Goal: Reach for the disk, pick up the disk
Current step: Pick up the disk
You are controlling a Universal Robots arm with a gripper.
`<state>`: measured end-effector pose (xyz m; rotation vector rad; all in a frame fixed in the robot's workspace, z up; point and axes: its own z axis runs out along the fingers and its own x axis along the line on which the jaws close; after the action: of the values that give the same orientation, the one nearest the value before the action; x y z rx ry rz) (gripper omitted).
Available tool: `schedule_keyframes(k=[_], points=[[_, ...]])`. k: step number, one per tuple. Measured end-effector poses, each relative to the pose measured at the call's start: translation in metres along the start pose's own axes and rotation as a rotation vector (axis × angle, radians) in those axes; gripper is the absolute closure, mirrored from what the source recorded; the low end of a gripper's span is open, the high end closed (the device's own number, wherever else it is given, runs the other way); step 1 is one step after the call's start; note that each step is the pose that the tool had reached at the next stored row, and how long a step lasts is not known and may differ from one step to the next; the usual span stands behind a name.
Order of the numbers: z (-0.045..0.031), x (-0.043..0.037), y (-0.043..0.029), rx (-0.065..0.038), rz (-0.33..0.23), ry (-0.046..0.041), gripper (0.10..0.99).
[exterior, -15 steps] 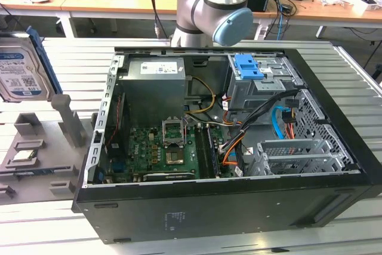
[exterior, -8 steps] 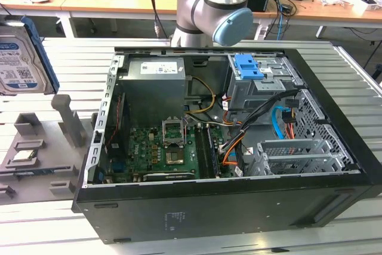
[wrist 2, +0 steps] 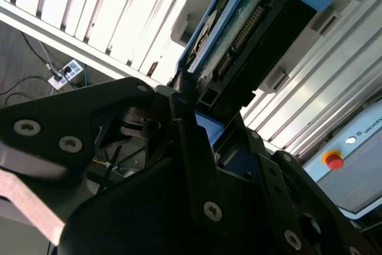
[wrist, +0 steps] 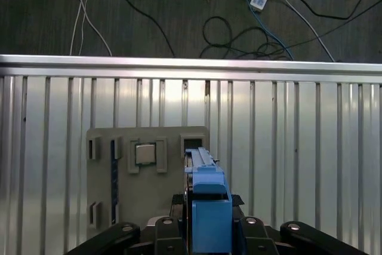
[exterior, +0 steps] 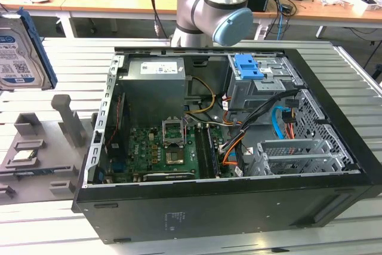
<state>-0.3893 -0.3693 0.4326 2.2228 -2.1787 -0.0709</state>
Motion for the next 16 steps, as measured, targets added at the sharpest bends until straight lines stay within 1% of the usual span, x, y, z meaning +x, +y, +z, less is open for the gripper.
schedule_keyframes(k=[8, 12, 13, 16], points=[[-0.0135, -0.0002, 0.0006, 0.0, 0.0, 0.0, 0.718], [-0.0223, -0.0003, 0.0011, 0.0, 0.0, 0.0, 0.718], [-0.0258, -0.0003, 0.0013, 0.0, 0.0, 0.0, 0.718], [-0.0316, -0.0004, 0.0015, 0.0, 0.0, 0.0, 0.718]])
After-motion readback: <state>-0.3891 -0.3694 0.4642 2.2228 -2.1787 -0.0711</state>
